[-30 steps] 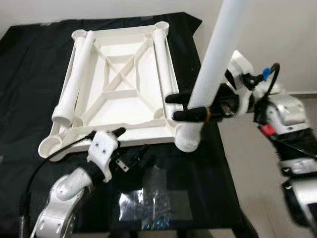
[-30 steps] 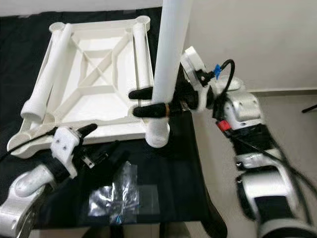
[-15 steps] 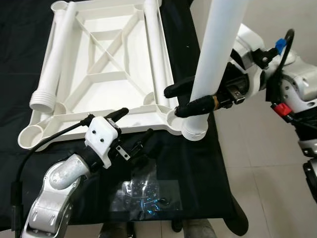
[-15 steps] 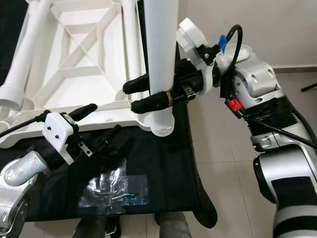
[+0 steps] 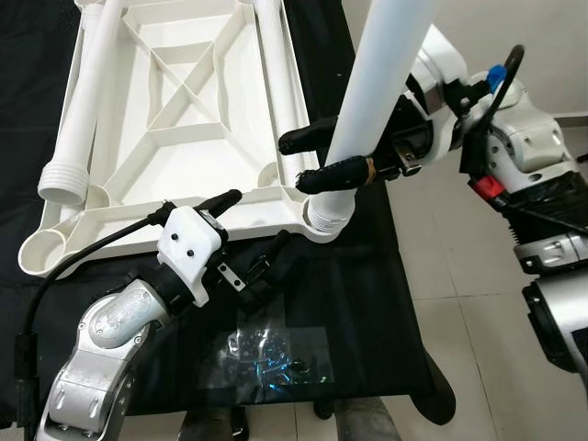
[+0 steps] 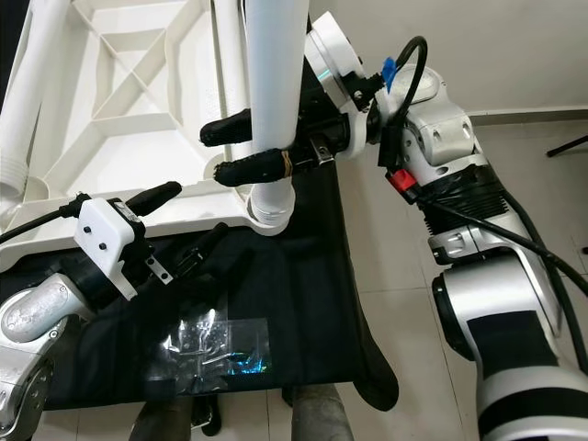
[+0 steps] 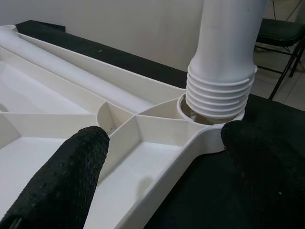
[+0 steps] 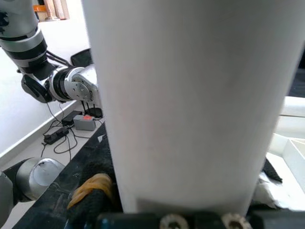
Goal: Building children table
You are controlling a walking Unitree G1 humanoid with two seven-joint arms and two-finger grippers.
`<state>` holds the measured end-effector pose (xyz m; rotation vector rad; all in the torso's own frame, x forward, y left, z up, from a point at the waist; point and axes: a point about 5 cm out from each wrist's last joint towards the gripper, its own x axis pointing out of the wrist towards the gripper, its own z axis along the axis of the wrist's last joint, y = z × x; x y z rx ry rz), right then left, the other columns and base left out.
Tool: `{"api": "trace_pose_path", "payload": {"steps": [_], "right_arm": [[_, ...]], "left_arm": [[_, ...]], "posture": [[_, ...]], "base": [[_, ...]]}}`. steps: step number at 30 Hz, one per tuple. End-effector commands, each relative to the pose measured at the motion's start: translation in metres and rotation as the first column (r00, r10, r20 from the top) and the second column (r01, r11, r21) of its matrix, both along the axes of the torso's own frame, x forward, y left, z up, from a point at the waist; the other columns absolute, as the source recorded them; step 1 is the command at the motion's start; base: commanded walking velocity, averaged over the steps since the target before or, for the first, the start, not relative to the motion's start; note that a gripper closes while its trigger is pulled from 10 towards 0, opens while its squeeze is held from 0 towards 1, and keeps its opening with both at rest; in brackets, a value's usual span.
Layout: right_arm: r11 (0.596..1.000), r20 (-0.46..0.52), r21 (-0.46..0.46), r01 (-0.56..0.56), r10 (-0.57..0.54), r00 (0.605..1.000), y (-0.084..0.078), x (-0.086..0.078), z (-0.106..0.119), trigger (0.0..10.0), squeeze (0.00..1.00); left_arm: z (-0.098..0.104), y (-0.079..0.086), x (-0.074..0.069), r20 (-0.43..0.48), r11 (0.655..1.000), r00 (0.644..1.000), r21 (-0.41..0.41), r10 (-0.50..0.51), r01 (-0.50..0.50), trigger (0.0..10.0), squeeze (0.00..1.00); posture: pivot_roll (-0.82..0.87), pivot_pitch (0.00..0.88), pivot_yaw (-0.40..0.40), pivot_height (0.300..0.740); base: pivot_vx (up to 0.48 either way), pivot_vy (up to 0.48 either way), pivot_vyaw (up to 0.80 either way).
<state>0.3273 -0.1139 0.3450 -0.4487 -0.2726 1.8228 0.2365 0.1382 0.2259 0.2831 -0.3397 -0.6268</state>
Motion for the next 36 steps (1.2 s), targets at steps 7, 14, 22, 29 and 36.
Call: {"api": "trace_pose_path", "payload": {"steps": [7, 14, 22, 29, 36], "right_arm": [[0.994, -0.04, -0.109, 0.03, -0.034, 0.999, 0.006, 0.011, -0.032, 10.0, 0.0], [0.99, -0.032, -0.137, 0.039, -0.044, 0.999, 0.021, 0.018, -0.041, 10.0, 0.0], [0.99, -0.036, -0.136, 0.04, -0.045, 0.998, 0.029, 0.02, -0.044, 10.0, 0.0], [0.987, -0.069, -0.155, 0.037, -0.049, 0.996, 0.03, 0.021, -0.048, 10.0, 0.0], [0.986, -0.099, -0.106, 0.126, -0.137, 0.986, 0.032, 0.027, -0.05, 10.0, 0.0]], "left_arm": [[0.006, 0.007, -0.003, 0.012, 1.0, 1.0, 0.025, 0.017, -0.017, 10.0, 0.0], [0.009, 0.005, -0.003, 0.022, 0.999, 1.0, 0.029, 0.02, -0.021, 10.0, 0.0], [0.01, 0.005, -0.004, 0.025, 0.999, 0.999, 0.032, 0.025, -0.026, 10.0, 0.0], [0.01, 0.004, -0.005, 0.025, 0.999, 0.999, 0.028, 0.027, -0.028, 10.0, 0.0], [0.009, 0.004, -0.004, 0.025, 0.999, 0.999, 0.026, 0.028, -0.029, 10.0, 0.0]], "posture": [[-0.07, 0.404, -0.022, 0.74], [-0.06, 0.4, -0.031, 0.74], [-0.06, 0.399, -0.035, 0.74], [-0.07, 0.393, -0.043, 0.74], [-0.07, 0.39, -0.046, 0.74]], "base": [[0.0, 0.0, 0.0], [0.0, 0.0, 0.0], [0.0, 0.0, 0.0], [0.0, 0.0, 0.0], [0.0, 0.0, 0.0]]}}
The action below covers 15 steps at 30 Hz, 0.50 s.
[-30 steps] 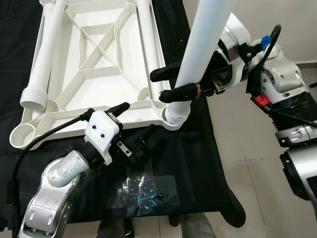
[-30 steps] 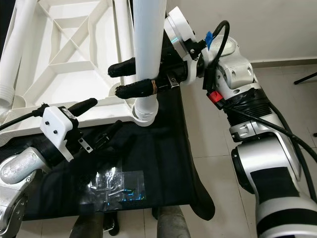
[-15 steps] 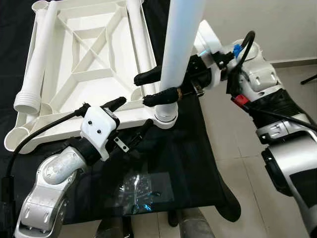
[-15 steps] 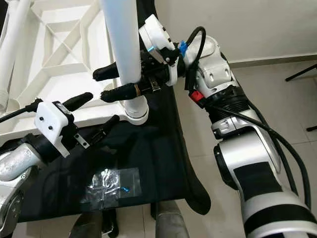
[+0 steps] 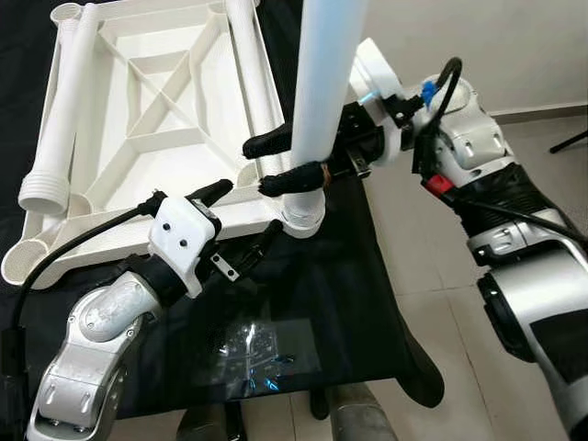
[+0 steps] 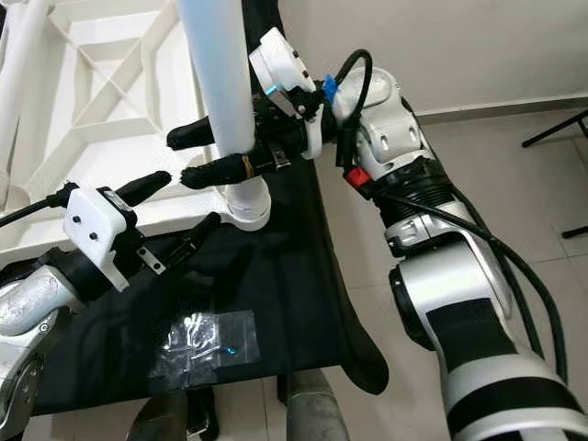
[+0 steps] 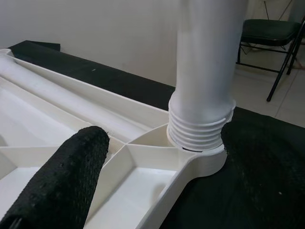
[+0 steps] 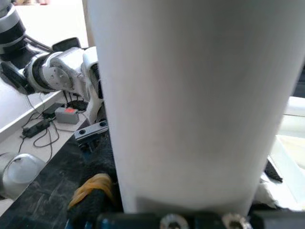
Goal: Building children table
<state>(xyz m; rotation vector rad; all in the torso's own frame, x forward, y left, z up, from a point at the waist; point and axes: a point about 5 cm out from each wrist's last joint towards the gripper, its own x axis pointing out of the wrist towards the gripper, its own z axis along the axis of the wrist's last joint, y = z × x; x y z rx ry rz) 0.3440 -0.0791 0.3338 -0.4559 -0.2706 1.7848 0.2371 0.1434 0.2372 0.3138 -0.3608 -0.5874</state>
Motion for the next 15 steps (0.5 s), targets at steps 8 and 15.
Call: {"api": "trace_pose_path", "payload": {"steps": [8, 15], "right_arm": [[0.978, -0.12, -0.091, 0.188, -0.198, 0.973, -0.004, 0.014, -0.046, 10.0, 0.0], [0.936, -0.109, -0.103, 0.338, -0.348, 0.931, -0.003, 0.016, -0.058, 10.0, 0.0]], "left_arm": [[-0.002, -0.002, -0.004, -0.006, 1.0, 1.0, 0.01, -0.008, 0.008, 10.0, 0.0], [-0.001, -0.002, -0.004, 0.002, 1.0, 1.0, 0.007, -0.007, 0.007, 10.0, 0.0]], "posture": [[-0.08, 0.389, -0.045, 0.74], [-0.09, 0.385, -0.046, 0.74]], "base": [[0.0, 0.0, 0.0], [0.0, 0.0, 0.0]]}}
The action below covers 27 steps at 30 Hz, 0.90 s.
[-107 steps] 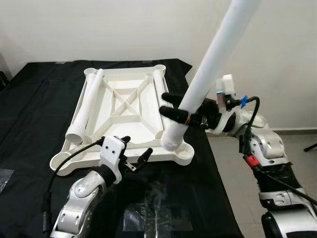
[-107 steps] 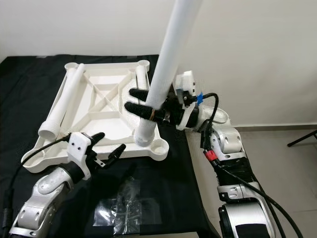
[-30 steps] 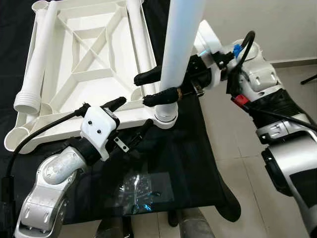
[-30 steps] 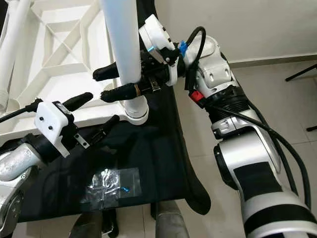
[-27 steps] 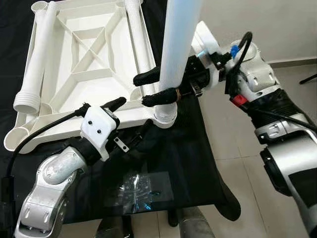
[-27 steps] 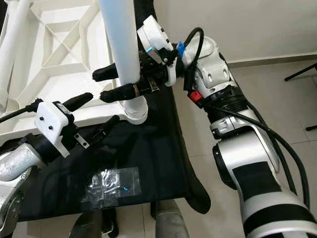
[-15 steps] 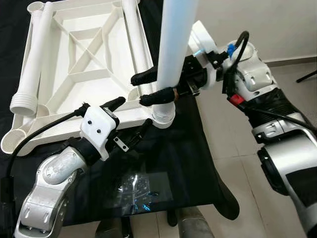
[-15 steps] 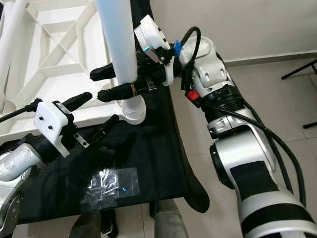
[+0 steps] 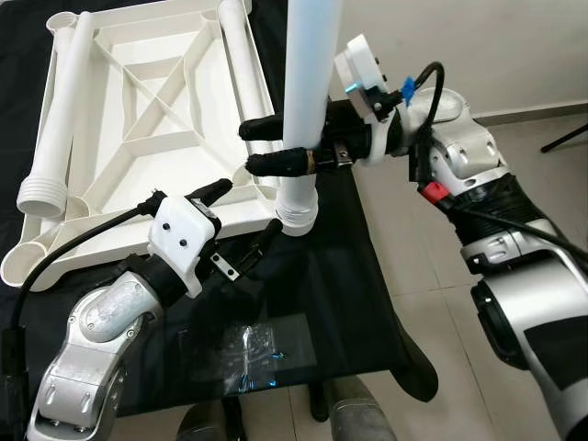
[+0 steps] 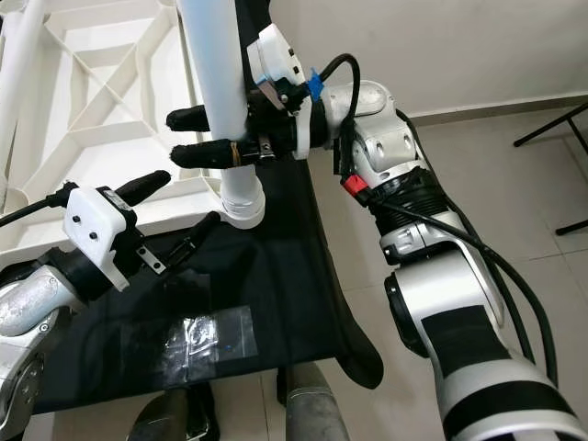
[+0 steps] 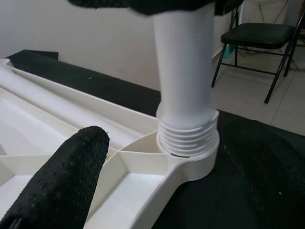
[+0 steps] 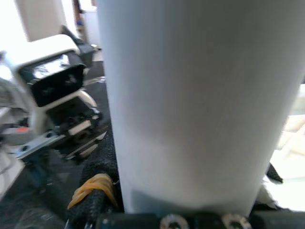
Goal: Building children table
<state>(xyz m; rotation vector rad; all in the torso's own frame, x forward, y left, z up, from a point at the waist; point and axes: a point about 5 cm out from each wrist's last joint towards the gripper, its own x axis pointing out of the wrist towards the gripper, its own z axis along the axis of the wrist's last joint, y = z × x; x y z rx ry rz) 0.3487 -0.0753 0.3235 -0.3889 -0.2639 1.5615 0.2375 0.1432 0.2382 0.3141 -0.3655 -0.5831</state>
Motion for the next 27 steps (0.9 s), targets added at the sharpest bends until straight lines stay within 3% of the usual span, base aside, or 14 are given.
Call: {"api": "trace_pose_path", "payload": {"steps": [1, 10, 16, 18, 20, 22, 27], "right_arm": [[0.974, -0.113, -0.156, 0.161, -0.18, 0.977, -0.005, 0.01, -0.05, 10.0, 0.0], [0.943, -0.105, -0.115, 0.313, -0.324, 0.94, 0.003, 0.005, -0.05, 10.0, 0.0], [0.929, -0.118, -0.093, 0.358, -0.367, 0.923, 0.003, 0.003, -0.051, 10.0, 0.0], [0.895, -0.138, -0.049, 0.444, -0.446, 0.884, 0.002, -0.006, -0.057, 10.0, 0.0], [0.895, -0.138, -0.049, 0.444, -0.446, 0.884, 0.002, -0.006, -0.057, 10.0, 0.0], [0.863, -0.167, -0.013, 0.505, -0.5, 0.85, -0.001, -0.016, -0.063, 10.0, 0.0], [0.827, -0.197, 0.011, 0.562, -0.549, 0.812, -0.004, -0.023, -0.068, 10.0, 0.0]], "left_arm": [[-0.001, -0.002, -0.004, 0.0, 1.0, 1.0, 0.009, -0.011, 0.011, 10.0, 0.0], [0.0, -0.003, -0.002, 0.01, 1.0, 1.0, 0.005, -0.009, 0.009, 10.0, 0.0], [0.001, -0.003, -0.001, 0.014, 1.0, 1.0, 0.003, -0.006, 0.006, 10.0, 0.0], [0.004, -0.002, 0.001, 0.027, 1.0, 1.0, 0.003, 0.0, 0.0, 10.0, 0.0], [0.004, -0.002, 0.001, 0.027, 1.0, 1.0, 0.003, 0.0, 0.0, 10.0, 0.0], [0.006, 0.0, 0.003, 0.037, 1.0, 0.999, 0.005, 0.006, -0.006, 10.0, 0.0], [0.007, 0.001, 0.004, 0.045, 1.0, 0.999, 0.006, 0.009, -0.009, 10.0, 0.0]], "posture": [[-0.09, 0.384, -0.047, 0.74], [-0.1, 0.371, -0.049, 0.74], [-0.1, 0.365, -0.049, 0.74], [-0.1, 0.354, -0.043, 0.74], [-0.1, 0.354, -0.043, 0.74], [-0.1, 0.346, -0.042, 0.74], [-0.1, 0.338, -0.036, 0.74]], "base": [[0.0, 0.0, 0.0], [0.0, 0.0, 0.0], [0.0, 0.0, 0.0], [0.0, 0.0, 0.0], [0.0, 0.0, 0.0], [0.0, 0.0, 0.0], [0.0, 0.0, 0.0]]}}
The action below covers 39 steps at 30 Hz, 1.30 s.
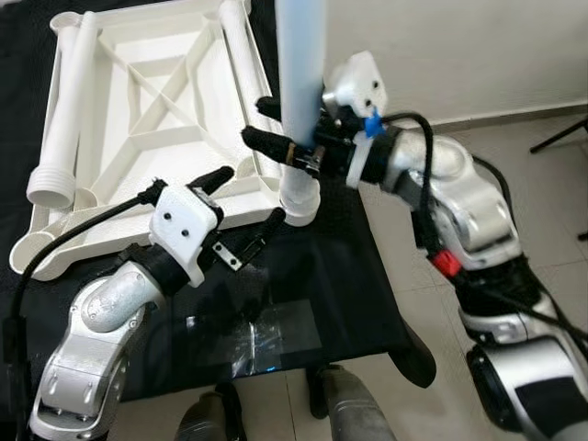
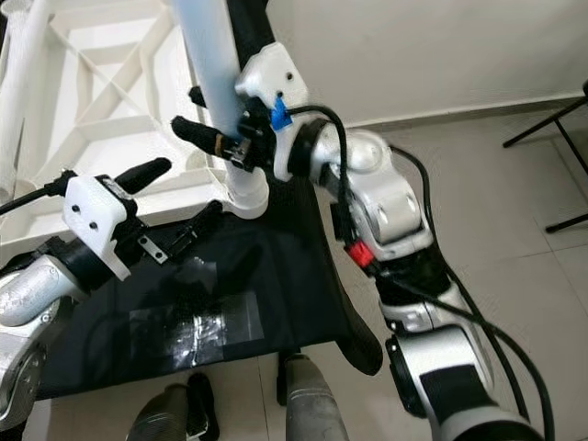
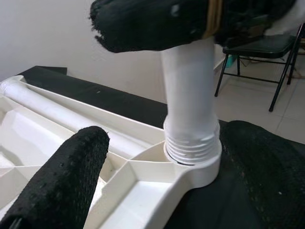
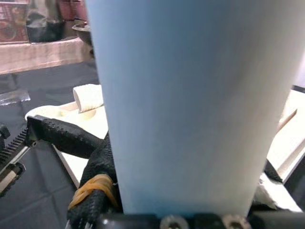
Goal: Building children table
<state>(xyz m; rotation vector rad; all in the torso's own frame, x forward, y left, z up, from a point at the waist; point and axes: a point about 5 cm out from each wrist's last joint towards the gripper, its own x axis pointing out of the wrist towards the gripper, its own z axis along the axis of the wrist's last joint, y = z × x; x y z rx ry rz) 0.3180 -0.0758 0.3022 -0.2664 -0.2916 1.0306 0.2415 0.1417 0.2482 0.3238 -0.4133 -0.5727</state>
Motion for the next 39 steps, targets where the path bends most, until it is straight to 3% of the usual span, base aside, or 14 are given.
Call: {"api": "trace_pose_path", "payload": {"steps": [1, 9, 11, 16, 31, 32, 34, 35, 36, 39], "right_arm": [[0.994, -0.212, -0.086, 0.062, -0.079, 0.974, -0.004, 0.008, -0.047, 10.0, 0.0], [0.981, -0.238, -0.057, 0.183, -0.191, 0.952, -0.009, 0.003, -0.054, 10.0, 0.0], [0.957, -0.258, -0.038, 0.289, -0.288, 0.922, -0.01, 0.002, -0.057, 10.0, 0.0], [0.935, -0.276, -0.033, 0.354, -0.349, 0.896, -0.009, -0.001, -0.061, 10.0, 0.0], [0.904, -0.291, -0.075, 0.421, -0.424, 0.858, 0.003, -0.014, -0.07, 10.0, 0.0], [0.898, -0.291, -0.081, 0.432, -0.436, 0.852, 0.005, -0.015, -0.071, 10.0, 0.0], [0.898, -0.291, -0.081, 0.432, -0.436, 0.852, 0.005, -0.015, -0.071, 10.0, 0.0], [0.897, -0.295, -0.081, 0.435, -0.439, 0.849, 0.008, -0.016, -0.072, 10.0, 0.0], [0.897, -0.295, -0.081, 0.435, -0.439, 0.849, 0.008, -0.016, -0.072, 10.0, 0.0], [0.892, -0.304, -0.072, 0.446, -0.446, 0.842, 0.015, -0.018, -0.074, 10.0, 0.0]], "left_arm": [[-0.003, 0.002, 0.0, -0.004, 1.0, 1.0, 0.012, 0.007, -0.007, 10.0, 0.0], [0.0, 0.002, 0.003, 0.009, 1.0, 1.0, 0.012, 0.009, -0.01, 10.0, 0.0], [0.004, 0.004, 0.004, 0.025, 1.0, 1.0, 0.008, 0.018, -0.018, 10.0, 0.0], [0.007, 0.005, 0.005, 0.038, 1.0, 0.999, 0.002, 0.024, -0.024, 10.0, 0.0], [0.023, 0.007, 0.011, 0.085, 0.998, 0.996, -0.058, 0.03, -0.025, 10.0, 0.0], [0.031, 0.008, 0.013, 0.09, 0.994, 0.996, -0.105, 0.014, -0.004, 10.0, 0.0], [0.031, 0.008, 0.013, 0.09, 0.994, 0.996, -0.105, 0.014, -0.004, 10.0, 0.0], [0.05, 0.01, 0.016, 0.109, 0.978, 0.993, -0.2, -0.041, 0.062, 10.0, 0.0], [0.05, 0.01, 0.016, 0.109, 0.978, 0.993, -0.2, -0.041, 0.062, 10.0, 0.0], [0.106, 0.01, 0.014, 0.206, 0.865, 0.936, -0.366, -0.285, 0.344, 10.0, 0.0]], "posture": [[-0.1, 0.338, -0.036, 0.74], [-0.1, 0.324, -0.03, 0.74], [-0.1, 0.314, -0.03, 0.74], [-0.1, 0.306, -0.033, 0.74], [-0.1, 0.272, -0.035, 0.74], [-0.1, 0.264, -0.038, 0.74], [-0.1, 0.264, -0.038, 0.74], [-0.1, 0.245, -0.033, 0.74], [-0.1, 0.245, -0.033, 0.74], [-0.09, 0.229, -0.022, 0.74]], "base": [[0.0, 0.0, 0.0], [0.0, 0.0, 0.0], [0.0, 0.0, 0.0], [0.0, 0.0, 0.0], [0.0, 0.0, 0.0], [0.0, 0.0, 0.0], [0.0, 0.0, 0.0], [0.0, 0.0, 0.0], [0.0, 0.0, 0.0], [0.0, 0.0, 0.0]]}}
